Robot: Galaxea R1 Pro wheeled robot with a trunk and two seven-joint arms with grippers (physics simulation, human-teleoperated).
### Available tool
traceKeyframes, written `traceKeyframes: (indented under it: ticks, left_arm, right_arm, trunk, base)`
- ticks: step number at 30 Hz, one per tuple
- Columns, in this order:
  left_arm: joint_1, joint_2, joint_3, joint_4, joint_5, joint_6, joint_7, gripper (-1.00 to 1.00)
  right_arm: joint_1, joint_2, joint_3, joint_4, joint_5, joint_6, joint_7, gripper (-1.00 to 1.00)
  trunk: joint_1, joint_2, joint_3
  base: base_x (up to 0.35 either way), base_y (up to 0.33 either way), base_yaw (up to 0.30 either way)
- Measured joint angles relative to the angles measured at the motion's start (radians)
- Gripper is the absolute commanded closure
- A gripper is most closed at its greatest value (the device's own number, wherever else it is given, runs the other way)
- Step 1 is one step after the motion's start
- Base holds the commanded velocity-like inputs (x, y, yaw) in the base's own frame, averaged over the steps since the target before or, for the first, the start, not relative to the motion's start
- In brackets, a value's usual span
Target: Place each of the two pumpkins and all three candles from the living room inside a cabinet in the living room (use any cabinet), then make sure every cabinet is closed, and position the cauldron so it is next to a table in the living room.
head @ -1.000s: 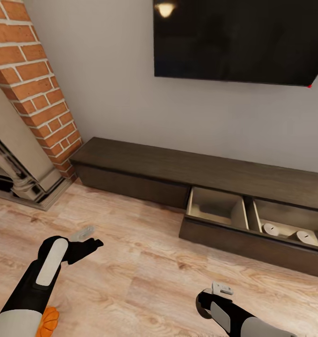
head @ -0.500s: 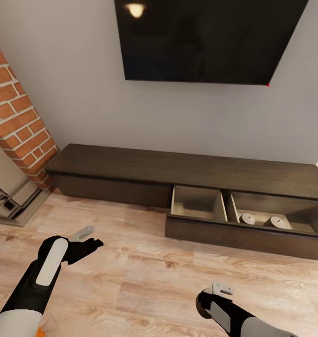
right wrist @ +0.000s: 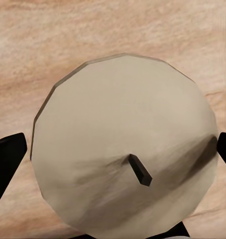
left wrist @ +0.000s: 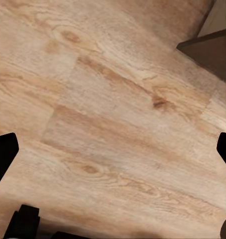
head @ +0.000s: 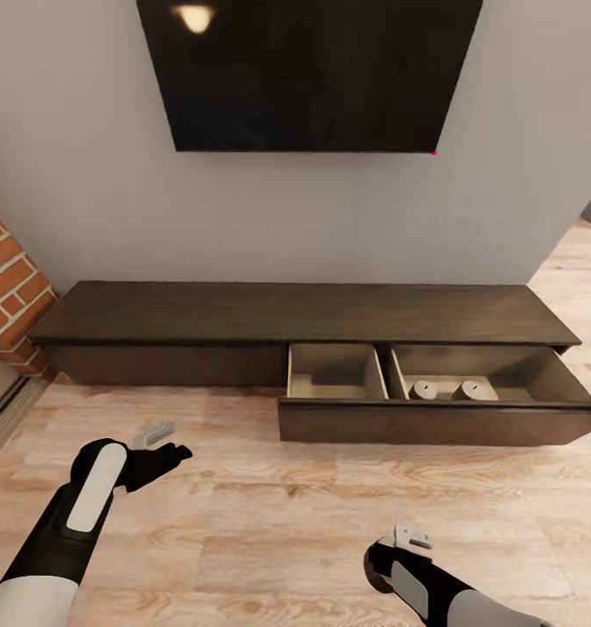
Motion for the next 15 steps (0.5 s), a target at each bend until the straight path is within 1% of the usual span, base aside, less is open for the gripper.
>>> traceKeyframes:
  ticks: [15]
  left_arm:
    - [0.0, 0.001, 0.0, 0.0, -0.002, 0.0, 0.0, -1.0]
  right_arm:
    - [0.0, -0.001, 0.0, 0.0, 0.0, 0.001, 0.0, 1.0]
  trunk:
    - [0.0, 0.0, 0.0]
  base:
    - [0.0, 0.0, -0.277]
